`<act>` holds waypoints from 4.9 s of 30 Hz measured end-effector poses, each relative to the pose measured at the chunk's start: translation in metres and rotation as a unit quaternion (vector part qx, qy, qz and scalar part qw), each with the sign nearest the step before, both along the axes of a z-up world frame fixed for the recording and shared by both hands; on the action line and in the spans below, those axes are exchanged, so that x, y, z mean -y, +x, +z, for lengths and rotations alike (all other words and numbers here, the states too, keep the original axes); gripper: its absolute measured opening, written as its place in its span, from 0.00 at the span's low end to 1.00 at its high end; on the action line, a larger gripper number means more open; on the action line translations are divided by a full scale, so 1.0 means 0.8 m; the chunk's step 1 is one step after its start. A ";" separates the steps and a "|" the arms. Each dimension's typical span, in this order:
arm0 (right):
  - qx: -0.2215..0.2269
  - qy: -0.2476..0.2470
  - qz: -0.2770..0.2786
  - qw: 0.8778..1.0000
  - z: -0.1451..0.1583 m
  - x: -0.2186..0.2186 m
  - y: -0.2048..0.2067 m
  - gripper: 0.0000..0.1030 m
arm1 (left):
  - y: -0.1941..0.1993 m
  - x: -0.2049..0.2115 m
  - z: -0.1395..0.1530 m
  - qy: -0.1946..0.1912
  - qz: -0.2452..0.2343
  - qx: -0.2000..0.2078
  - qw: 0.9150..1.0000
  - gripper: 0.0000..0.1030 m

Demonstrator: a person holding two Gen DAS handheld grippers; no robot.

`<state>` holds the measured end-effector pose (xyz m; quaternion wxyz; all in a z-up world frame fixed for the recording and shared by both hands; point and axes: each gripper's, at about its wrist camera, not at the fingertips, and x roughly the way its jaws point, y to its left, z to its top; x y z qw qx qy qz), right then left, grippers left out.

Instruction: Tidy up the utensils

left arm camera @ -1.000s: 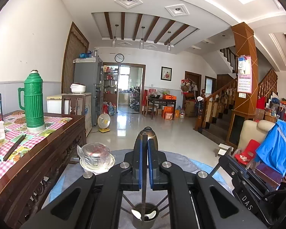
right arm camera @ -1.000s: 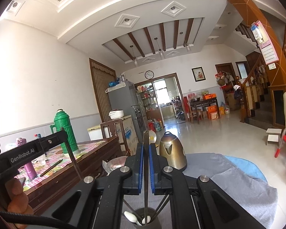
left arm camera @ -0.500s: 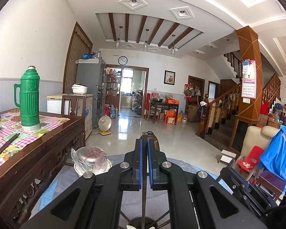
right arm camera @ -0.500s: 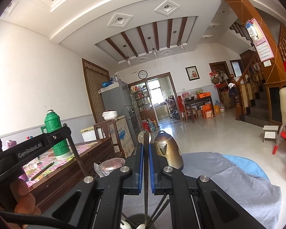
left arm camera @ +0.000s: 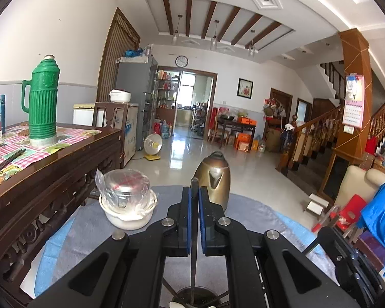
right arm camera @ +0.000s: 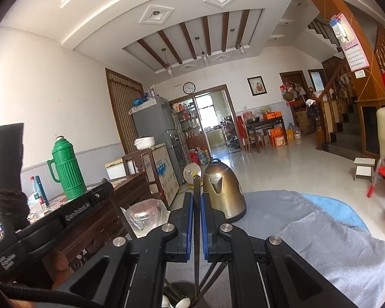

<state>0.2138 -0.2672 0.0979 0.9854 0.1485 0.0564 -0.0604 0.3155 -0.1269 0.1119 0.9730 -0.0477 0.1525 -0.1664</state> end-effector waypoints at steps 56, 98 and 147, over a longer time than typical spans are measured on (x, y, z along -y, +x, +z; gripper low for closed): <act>-0.098 0.048 0.075 0.991 -0.030 -0.036 -0.077 0.13 | -0.156 -0.080 -0.014 0.112 0.092 -0.054 0.988 0.84; -0.443 0.099 0.098 0.886 -0.290 0.025 -0.117 0.33 | -0.198 -0.106 -0.240 0.161 0.013 -0.278 0.947 0.91; -0.362 0.121 0.135 0.914 -0.215 0.036 -0.070 0.12 | -0.173 -0.094 -0.254 0.176 0.013 -0.274 0.945 0.91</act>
